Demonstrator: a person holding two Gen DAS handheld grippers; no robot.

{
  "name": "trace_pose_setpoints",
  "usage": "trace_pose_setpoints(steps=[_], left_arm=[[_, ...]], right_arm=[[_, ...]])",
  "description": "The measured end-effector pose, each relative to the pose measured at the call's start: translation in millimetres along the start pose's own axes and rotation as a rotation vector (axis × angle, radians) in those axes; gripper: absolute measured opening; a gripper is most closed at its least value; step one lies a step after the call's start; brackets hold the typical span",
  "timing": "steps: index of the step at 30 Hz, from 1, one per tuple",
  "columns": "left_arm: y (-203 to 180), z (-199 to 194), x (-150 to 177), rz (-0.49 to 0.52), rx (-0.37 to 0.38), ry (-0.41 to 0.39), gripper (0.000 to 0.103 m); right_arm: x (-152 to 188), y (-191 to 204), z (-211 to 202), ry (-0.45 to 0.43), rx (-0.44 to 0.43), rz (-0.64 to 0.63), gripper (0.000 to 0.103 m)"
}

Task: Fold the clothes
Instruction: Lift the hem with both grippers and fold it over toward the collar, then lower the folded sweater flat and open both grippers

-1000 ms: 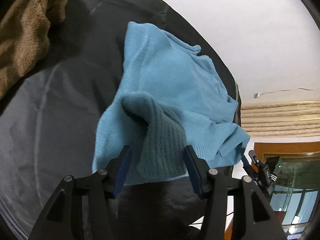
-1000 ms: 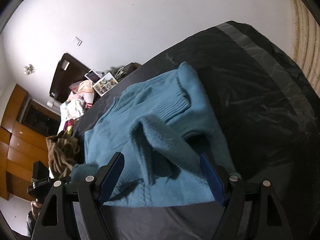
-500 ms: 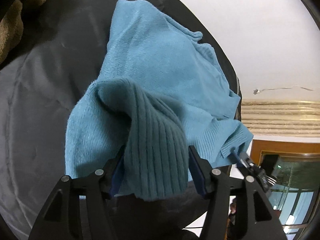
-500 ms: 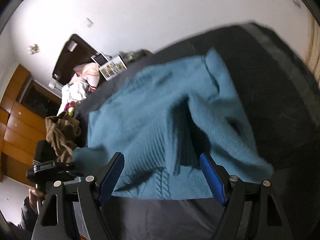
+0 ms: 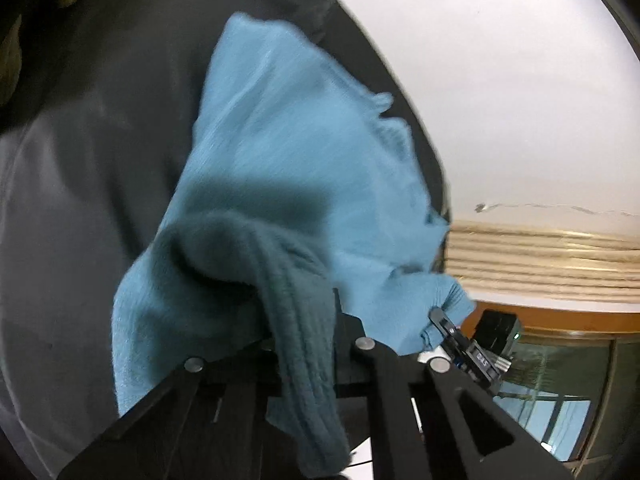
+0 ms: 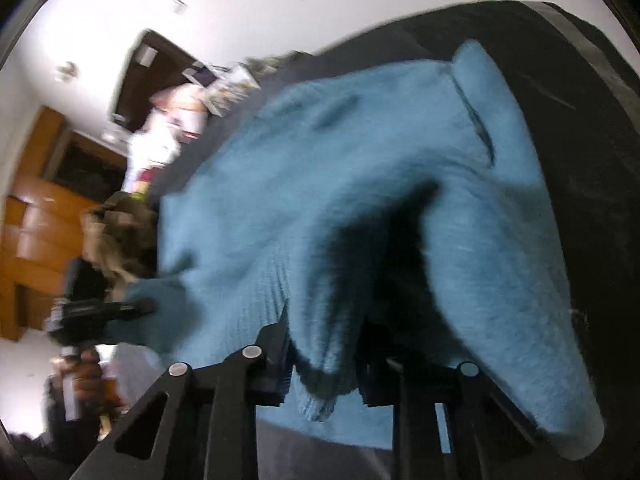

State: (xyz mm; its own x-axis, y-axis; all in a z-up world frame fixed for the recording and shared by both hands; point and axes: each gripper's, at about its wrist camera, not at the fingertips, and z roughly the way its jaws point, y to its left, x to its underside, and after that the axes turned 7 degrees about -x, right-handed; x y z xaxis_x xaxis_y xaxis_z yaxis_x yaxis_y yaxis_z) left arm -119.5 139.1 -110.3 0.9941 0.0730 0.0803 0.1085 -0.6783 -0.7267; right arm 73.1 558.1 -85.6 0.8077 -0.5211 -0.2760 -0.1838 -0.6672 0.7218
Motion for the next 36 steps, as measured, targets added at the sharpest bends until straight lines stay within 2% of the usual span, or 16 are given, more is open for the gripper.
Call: trace_pose_setpoints(steps=[4,6,10,14,17,18,20,21,22,24,25,29,30,33,36], left_arm=[[-11.8,-14.1,-22.4,-0.045,0.068,-0.041,0.008],[-17.6,-17.3,-37.4,-0.063,0.097,-0.062,0.008],[-34.2,-17.5,-65.6,-0.078,0.15,-0.105,0.008],[-49.0,-4.5,-92.6,-0.076,0.158,-0.126,0.008],[-48.2,11.9,-109.4,-0.095,0.131,-0.11,0.009],[-43.1,15.7,-115.8,-0.112,0.11,-0.104,0.014],[-35.2,22.7,-125.4,-0.142,0.08,-0.093,0.039],[-29.3,23.8,-127.9,-0.165,0.075,-0.087,0.065],[-23.4,24.3,-130.2,-0.187,0.075,-0.084,0.078],[-12.7,19.8,-133.1,-0.223,0.139,-0.103,0.078],[-11.6,16.7,-134.1,-0.22,0.148,-0.116,0.078],[-24.1,1.2,-133.7,-0.134,0.112,-0.184,0.078],[-34.5,-3.1,-130.7,-0.077,0.085,-0.207,0.078],[-66.5,-8.5,-119.6,0.111,0.0,-0.248,0.078],[-89.2,2.5,-107.7,0.274,-0.089,-0.237,0.078]], right_arm=[[-14.3,-2.4,-28.6,-0.102,-0.219,0.076,0.024],[-26.8,-13.4,-36.5,-0.179,-0.29,0.154,0.024],[-50.4,-24.8,-35.5,-0.275,-0.273,0.203,0.024],[-72.0,-30.5,-27.5,-0.343,-0.238,0.236,0.024],[-86.9,-35.3,-18.5,-0.365,-0.164,0.264,0.024],[-91.2,-37.1,-14.4,-0.366,-0.133,0.275,0.024],[-100.8,-40.2,-4.6,-0.35,-0.064,0.292,0.026],[-105.0,-43.5,1.2,-0.318,-0.029,0.297,0.032],[-105.2,-43.3,4.0,-0.302,-0.002,0.293,0.036],[-103.4,-37.7,3.5,-0.304,0.041,0.261,0.068],[-102.1,-32.4,-0.3,-0.324,0.057,0.23,0.072],[-99.2,-8.1,-15.0,-0.382,0.145,0.11,0.072],[-98.3,-0.8,-17.0,-0.391,0.183,0.07,0.073],[-91.0,25.3,-5.9,-0.338,0.297,-0.091,0.073],[-87.4,40.0,23.4,-0.235,0.412,-0.238,0.073]])
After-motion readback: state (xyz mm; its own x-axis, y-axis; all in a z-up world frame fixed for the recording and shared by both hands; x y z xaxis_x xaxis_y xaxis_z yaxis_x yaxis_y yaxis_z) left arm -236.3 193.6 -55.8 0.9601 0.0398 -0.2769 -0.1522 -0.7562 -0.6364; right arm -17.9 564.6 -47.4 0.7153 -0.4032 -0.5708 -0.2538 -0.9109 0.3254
